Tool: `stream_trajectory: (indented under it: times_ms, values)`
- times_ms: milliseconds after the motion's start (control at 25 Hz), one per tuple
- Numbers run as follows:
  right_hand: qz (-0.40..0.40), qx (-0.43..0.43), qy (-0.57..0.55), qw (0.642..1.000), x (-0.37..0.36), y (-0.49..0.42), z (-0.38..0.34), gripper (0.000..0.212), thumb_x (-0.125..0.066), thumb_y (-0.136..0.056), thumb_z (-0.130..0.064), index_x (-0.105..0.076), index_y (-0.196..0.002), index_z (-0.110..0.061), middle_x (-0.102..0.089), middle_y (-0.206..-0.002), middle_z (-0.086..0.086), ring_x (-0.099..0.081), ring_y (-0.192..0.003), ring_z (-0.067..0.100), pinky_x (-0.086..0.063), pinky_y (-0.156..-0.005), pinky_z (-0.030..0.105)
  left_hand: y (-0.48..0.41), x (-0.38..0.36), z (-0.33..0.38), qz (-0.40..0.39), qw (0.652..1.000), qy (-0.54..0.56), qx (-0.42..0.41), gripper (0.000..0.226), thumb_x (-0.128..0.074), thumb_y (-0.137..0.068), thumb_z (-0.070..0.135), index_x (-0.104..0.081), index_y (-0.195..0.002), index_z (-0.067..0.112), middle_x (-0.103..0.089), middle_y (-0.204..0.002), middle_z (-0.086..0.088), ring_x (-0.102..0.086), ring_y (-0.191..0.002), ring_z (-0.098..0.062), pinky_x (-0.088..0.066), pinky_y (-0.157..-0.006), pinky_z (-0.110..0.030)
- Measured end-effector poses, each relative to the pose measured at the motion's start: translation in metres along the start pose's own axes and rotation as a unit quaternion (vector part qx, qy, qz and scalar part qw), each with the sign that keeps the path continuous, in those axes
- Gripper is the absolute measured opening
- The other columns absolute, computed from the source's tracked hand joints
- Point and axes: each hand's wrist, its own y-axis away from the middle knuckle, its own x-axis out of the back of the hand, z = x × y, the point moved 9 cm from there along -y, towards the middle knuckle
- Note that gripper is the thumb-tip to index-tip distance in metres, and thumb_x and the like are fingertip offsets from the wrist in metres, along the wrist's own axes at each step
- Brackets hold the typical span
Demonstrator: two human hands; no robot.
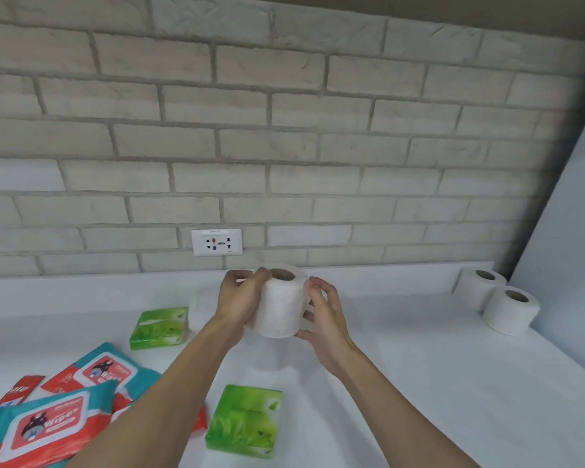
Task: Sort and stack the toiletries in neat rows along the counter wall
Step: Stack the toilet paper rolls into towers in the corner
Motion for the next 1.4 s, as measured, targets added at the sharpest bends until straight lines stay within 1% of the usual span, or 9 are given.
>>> stream_trajectory:
  times_ms: [120, 280, 440, 560, 760, 920, 1120, 1240, 1400]
  values:
    - [-0.002, -0.051, -0.011, 0.999, 0.026, -0.003, -0.004, 0.042, -0.056, -0.089, -0.054, -0.047, -0.123, -0.032, -0.059, -0.124, 0.005, -0.063, -0.11, 0.029, -0.056, -0.085, 0.048, 0.001, -0.028, 0.001, -0.014, 0.999, 0.004, -0.031, 0.051, -0.067, -0.059, 0.038, -0.057, -0.104, 0.017, -0.067, -0.098, -0.003, -0.061, -0.08, -0.019, -0.043, -0.063, -0.03]
    - [-0.011, -0.075, -0.009, 0.997, 0.067, -0.005, -0.013, 0.048, -0.061, -0.088, -0.05, -0.044, -0.129, -0.03, -0.054, -0.13, 0.008, -0.064, -0.108, 0.036, -0.058, -0.083, 0.049, 0.005, -0.071, -0.002, -0.049, 0.998, 0.005, -0.041, 0.046, -0.066, -0.061, 0.037, -0.059, -0.102, 0.018, -0.067, -0.092, 0.0, -0.06, -0.078, -0.018, -0.043, -0.064, -0.031]
    - [0.01, -0.07, 0.01, 0.997, 0.115, -0.012, -0.03, 0.044, -0.06, -0.089, -0.045, -0.05, -0.126, -0.024, -0.054, -0.13, 0.007, -0.064, -0.106, 0.037, -0.059, -0.078, 0.046, 0.007, -0.119, -0.01, -0.089, 0.995, -0.003, -0.037, 0.044, -0.069, -0.062, 0.041, -0.059, -0.099, 0.019, -0.068, -0.091, 0.003, -0.062, -0.081, -0.018, -0.046, -0.068, -0.033]
    - [0.041, -0.071, 0.021, 0.996, 0.161, -0.018, -0.045, 0.04, -0.058, -0.089, -0.042, -0.052, -0.123, -0.023, -0.056, -0.127, 0.006, -0.063, -0.107, 0.036, -0.059, -0.081, 0.047, 0.006, -0.168, -0.013, -0.128, 0.99, -0.033, -0.039, 0.038, -0.075, -0.075, 0.042, -0.06, -0.102, 0.021, -0.07, -0.098, 0.005, -0.065, -0.089, -0.015, -0.053, -0.074, -0.037]
    - [0.104, -0.044, 0.023, 0.993, 0.238, -0.028, -0.079, 0.042, -0.058, -0.088, -0.041, -0.051, -0.125, -0.021, -0.059, -0.122, 0.005, -0.063, -0.108, 0.032, -0.058, -0.076, 0.043, 0.001, -0.25, -0.018, -0.198, 0.977, -0.074, -0.011, 0.031, -0.063, -0.084, 0.055, -0.067, -0.107, 0.035, -0.068, -0.111, 0.014, -0.063, -0.105, -0.012, -0.056, -0.086, -0.048]
    - [0.14, -0.013, 0.022, 0.99, 0.298, -0.04, -0.112, 0.044, -0.057, -0.091, -0.04, -0.046, -0.129, -0.022, -0.06, -0.116, -0.004, -0.061, -0.111, 0.027, -0.055, -0.071, 0.037, 0.001, -0.321, -0.019, -0.248, 0.967, -0.063, -0.006, 0.023, -0.052, -0.092, 0.039, -0.07, -0.106, 0.034, -0.069, -0.111, 0.013, -0.062, -0.108, -0.015, -0.055, -0.089, -0.048]
    - [0.165, -0.004, 0.029, 0.986, 0.368, -0.062, -0.136, 0.042, -0.056, -0.094, -0.038, -0.042, -0.129, -0.02, -0.059, -0.113, -0.004, -0.059, -0.111, 0.026, -0.055, -0.079, 0.041, -0.005, -0.398, -0.031, -0.244, 0.968, -0.038, -0.039, 0.028, -0.055, -0.09, 0.014, -0.069, -0.109, 0.03, -0.072, -0.109, 0.006, -0.065, -0.106, -0.017, -0.058, -0.084, -0.041]
    - [0.178, 0.004, 0.029, 0.984, 0.408, -0.08, -0.146, 0.038, -0.058, -0.094, -0.039, -0.047, -0.126, -0.02, -0.061, -0.115, -0.002, -0.061, -0.109, 0.024, -0.056, -0.082, 0.041, -0.009, -0.438, -0.039, -0.226, 0.972, -0.024, -0.057, 0.026, -0.056, -0.094, 0.014, -0.069, -0.107, 0.032, -0.069, -0.111, 0.004, -0.064, -0.107, -0.015, -0.059, -0.082, -0.038]
    - [0.188, -0.003, 0.083, 0.979, 0.449, -0.104, -0.154, 0.042, -0.056, -0.086, -0.056, -0.053, -0.121, -0.033, -0.064, -0.122, -0.004, -0.062, -0.11, 0.02, -0.051, -0.096, 0.039, -0.023, -0.479, -0.047, -0.189, 0.98, -0.008, -0.061, 0.022, -0.057, -0.094, 0.015, -0.066, -0.102, 0.034, -0.066, -0.111, 0.008, -0.063, -0.101, -0.008, -0.058, -0.082, -0.038]
